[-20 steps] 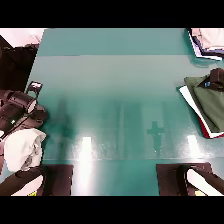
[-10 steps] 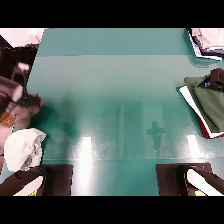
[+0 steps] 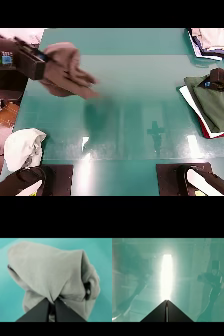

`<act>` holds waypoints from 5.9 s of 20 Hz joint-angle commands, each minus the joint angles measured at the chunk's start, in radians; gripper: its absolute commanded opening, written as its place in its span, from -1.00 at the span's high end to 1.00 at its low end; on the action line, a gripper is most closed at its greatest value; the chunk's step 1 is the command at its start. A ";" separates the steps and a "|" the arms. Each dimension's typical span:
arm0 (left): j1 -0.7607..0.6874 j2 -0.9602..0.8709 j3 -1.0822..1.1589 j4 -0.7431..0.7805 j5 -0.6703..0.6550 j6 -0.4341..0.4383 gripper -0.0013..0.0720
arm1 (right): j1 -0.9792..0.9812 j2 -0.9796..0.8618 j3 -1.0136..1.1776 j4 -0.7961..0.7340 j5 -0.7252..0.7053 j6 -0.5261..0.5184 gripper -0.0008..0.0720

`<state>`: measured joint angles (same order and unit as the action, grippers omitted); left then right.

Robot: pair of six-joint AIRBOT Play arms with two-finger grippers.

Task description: Fold the shirts.

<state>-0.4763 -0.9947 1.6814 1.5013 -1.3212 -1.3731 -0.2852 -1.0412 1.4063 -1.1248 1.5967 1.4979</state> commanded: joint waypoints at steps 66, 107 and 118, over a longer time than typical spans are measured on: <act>0.013 0.006 -0.261 0.044 -0.005 -0.015 0.90 | 0.743 -0.207 -0.322 0.123 -0.696 -0.016 0.94; 0.418 -0.076 -0.780 -0.663 0.198 0.259 -0.74 | 0.524 -0.172 0.016 -0.110 -0.346 0.042 0.94; 0.084 -0.077 -1.011 -0.619 0.607 0.190 -0.74 | 0.524 -0.173 0.016 -0.106 -0.336 0.047 0.94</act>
<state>-0.3161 -1.0718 0.7120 0.8516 -0.8661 -1.1332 0.2394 -1.2148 1.4227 -1.2327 1.2591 1.5402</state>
